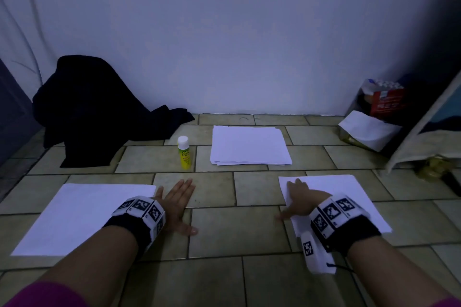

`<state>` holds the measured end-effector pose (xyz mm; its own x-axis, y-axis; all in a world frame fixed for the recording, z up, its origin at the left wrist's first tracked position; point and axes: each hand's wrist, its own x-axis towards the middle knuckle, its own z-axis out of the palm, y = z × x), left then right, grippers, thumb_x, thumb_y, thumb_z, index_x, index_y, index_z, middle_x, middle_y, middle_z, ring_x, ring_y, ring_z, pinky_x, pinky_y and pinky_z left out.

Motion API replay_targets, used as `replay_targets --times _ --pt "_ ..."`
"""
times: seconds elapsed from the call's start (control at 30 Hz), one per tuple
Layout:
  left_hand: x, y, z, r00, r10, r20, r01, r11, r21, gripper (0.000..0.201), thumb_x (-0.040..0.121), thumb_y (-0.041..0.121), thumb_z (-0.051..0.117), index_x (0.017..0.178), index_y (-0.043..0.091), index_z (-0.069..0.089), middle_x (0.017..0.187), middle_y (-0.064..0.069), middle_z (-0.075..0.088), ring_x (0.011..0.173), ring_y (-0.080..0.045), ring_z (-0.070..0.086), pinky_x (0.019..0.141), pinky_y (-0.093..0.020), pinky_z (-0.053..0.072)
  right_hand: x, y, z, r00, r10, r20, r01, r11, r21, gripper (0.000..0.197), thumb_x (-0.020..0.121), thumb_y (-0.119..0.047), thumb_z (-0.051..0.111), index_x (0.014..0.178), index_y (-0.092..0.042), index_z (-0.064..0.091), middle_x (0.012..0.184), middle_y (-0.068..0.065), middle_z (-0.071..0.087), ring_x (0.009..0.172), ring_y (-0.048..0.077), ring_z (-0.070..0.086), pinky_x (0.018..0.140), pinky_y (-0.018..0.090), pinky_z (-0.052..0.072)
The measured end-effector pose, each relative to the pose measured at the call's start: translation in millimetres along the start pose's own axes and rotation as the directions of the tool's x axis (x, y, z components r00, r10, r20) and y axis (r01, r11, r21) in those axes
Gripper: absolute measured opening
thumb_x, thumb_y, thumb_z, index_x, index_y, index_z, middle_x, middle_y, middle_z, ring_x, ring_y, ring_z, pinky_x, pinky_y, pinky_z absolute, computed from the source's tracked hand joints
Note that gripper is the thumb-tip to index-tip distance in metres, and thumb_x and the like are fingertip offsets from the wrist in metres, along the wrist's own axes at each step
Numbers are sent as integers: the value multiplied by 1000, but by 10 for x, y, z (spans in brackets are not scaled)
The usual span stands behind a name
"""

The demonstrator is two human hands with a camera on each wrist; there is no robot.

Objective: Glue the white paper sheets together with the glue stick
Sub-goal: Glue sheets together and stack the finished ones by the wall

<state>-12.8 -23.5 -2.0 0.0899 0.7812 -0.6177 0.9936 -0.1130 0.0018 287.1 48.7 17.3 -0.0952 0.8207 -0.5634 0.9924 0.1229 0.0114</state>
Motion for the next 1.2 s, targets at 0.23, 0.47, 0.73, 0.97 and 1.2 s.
replay_targets --times 0.23,0.47,0.73,0.97,1.2 --pt "-38 87 -62 999 -38 24 37 999 14 109 88 61 52 149 10 -22 156 -6 -31 146 -21 -21 116 -54 -1 -184 -109 172 999 38 0 -38 997 -73 141 64 -68 71 147 -2 -22 155 20 -22 145 34 -13 116 48 9" --pt "-80 173 -43 997 -80 17 80 997 -11 107 90 57 52 149 4 -21 155 -13 -30 146 -26 -19 119 -50 2 -194 -127 312 998 22 -66 -19 998 58 152 54 -60 82 145 -2 -25 154 18 -27 143 35 -22 117 48 0" --pt "-239 22 30 995 29 -94 -53 963 -264 95 92 50 55 154 12 -7 160 -5 -19 148 -18 -12 119 -32 3 -119 -113 339 998 31 -61 -28 998 49 156 50 -64 82 145 -3 -27 153 19 -29 142 36 -23 118 49 0" --pt "-513 -580 207 949 -261 -178 224 953 -206 123 76 52 74 151 7 -14 160 -13 -15 147 -33 -14 119 -37 6 -85 -102 344 998 28 -64 -25 999 43 156 50 -65 81 145 -3 -26 153 19 -27 143 37 -22 118 49 0" --pt "-621 -722 238 920 -358 -157 328 926 -189 101 67 52 78 141 9 24 134 -4 43 124 -19 47 99 -28 42 -16 -96 373 997 40 -69 -39 999 19 159 46 -69 80 145 -3 -27 153 20 -28 143 38 -21 119 49 1"
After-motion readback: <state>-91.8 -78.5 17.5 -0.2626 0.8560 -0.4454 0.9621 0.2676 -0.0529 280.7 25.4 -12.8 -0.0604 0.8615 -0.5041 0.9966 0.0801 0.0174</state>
